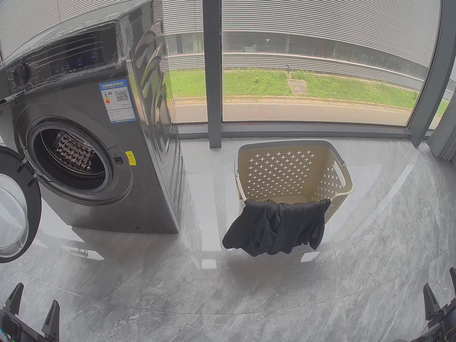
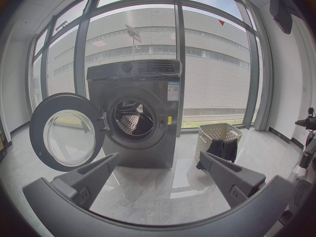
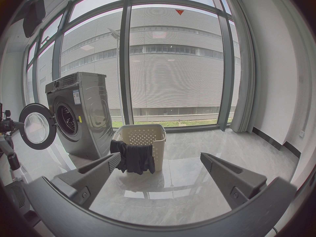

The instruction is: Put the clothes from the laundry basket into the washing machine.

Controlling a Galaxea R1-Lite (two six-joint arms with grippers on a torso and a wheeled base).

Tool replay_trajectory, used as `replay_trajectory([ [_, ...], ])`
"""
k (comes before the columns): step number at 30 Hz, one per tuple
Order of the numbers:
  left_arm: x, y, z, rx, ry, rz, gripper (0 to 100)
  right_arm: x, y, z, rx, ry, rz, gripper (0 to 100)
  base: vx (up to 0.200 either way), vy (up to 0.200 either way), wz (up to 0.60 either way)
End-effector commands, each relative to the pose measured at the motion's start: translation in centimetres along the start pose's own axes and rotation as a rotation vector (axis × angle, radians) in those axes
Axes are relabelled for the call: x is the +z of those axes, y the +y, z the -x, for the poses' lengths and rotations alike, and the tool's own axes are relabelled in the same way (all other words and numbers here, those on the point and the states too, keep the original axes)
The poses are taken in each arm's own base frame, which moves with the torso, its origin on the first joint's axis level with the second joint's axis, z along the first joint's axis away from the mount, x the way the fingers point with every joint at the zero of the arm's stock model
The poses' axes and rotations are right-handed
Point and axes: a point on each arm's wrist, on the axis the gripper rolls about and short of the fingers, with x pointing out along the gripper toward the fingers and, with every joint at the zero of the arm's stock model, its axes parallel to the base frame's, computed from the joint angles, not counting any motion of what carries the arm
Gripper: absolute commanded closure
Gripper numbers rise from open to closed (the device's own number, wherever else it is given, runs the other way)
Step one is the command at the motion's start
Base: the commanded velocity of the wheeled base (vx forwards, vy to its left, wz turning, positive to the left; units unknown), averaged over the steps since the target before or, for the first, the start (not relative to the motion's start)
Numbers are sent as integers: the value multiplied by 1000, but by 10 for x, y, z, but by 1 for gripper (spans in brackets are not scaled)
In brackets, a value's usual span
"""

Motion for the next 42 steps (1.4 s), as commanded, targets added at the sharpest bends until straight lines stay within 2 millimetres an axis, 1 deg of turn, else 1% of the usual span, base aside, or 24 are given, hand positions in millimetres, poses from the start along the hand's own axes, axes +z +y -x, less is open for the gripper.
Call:
replay_trajectory([
  [1,-5,0,0,-2,2,0,0,-5,0,-1,0,10,0,0,0,-200,0],
  [9,-5,0,0,-2,2,1,0,-5,0,-1,0,10,0,0,0,-200,0],
  [21,-5,0,0,-2,2,4,0,-5,0,-1,0,10,0,0,0,0,0],
  [39,-5,0,0,-3,0,-2,0,-5,0,-1,1,8,2,0,200,0,0],
  [42,-5,0,0,-3,2,-2,0,-5,0,-1,1,8,2,0,0,0,0],
])
